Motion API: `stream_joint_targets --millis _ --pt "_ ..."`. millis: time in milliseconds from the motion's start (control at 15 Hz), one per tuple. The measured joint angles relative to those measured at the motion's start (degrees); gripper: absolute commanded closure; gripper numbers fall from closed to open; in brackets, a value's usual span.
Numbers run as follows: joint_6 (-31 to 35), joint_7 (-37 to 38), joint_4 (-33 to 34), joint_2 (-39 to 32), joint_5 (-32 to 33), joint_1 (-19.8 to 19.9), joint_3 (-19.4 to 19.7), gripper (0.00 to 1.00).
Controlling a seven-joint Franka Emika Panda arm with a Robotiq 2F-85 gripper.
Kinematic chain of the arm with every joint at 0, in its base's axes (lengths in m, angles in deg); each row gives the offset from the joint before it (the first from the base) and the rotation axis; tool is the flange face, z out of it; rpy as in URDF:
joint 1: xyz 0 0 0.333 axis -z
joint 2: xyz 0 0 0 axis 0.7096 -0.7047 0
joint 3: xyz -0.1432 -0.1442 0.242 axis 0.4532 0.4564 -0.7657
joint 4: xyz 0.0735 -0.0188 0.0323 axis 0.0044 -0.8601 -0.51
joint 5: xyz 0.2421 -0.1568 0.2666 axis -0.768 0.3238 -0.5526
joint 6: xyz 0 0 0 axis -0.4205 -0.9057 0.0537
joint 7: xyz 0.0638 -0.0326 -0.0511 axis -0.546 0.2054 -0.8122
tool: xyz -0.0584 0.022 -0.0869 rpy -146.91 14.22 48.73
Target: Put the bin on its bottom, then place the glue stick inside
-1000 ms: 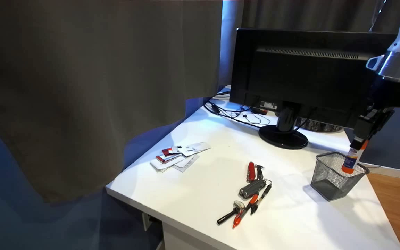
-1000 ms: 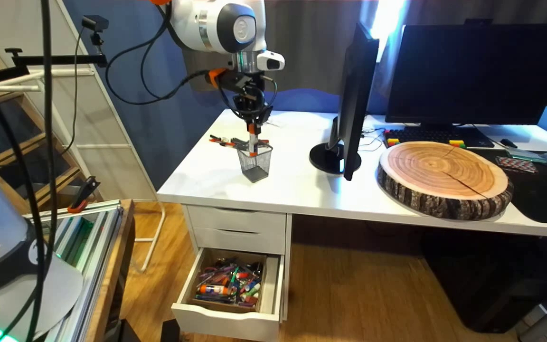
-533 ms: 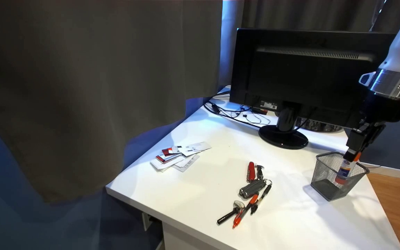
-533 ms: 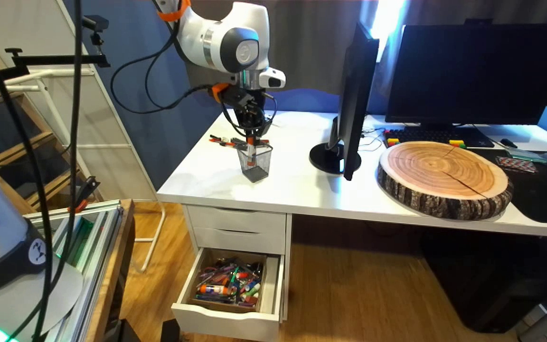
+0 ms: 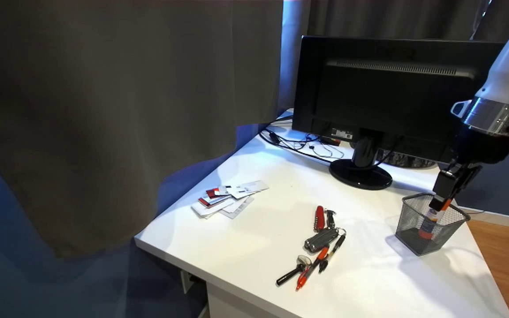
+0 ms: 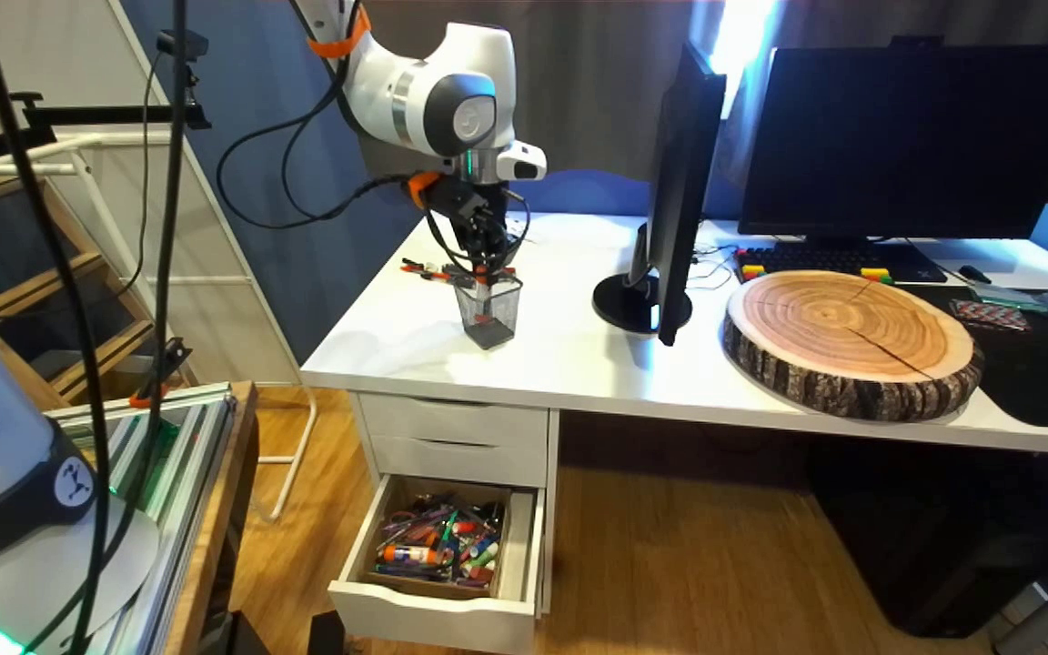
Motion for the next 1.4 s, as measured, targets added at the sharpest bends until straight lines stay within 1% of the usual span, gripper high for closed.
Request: stream_joint_targets --millis 467,867,1267,1333,1400 --pt "1.2 0.5 0.7 -1.1 1.0 -1.5 1.4 0.92" --pt "2.9 1.5 1.0 -2.4 2.9 -3.2 3.8 0.92" --pt "3.7 1.6 1.3 -3.6 3.3 -3.7 4.3 0.92" --pt "3.7 1.6 1.3 -3.7 3.3 -3.8 4.3 0.45" --pt "3.7 1.6 1.3 -3.7 3.3 -3.8 4.3 0.44"
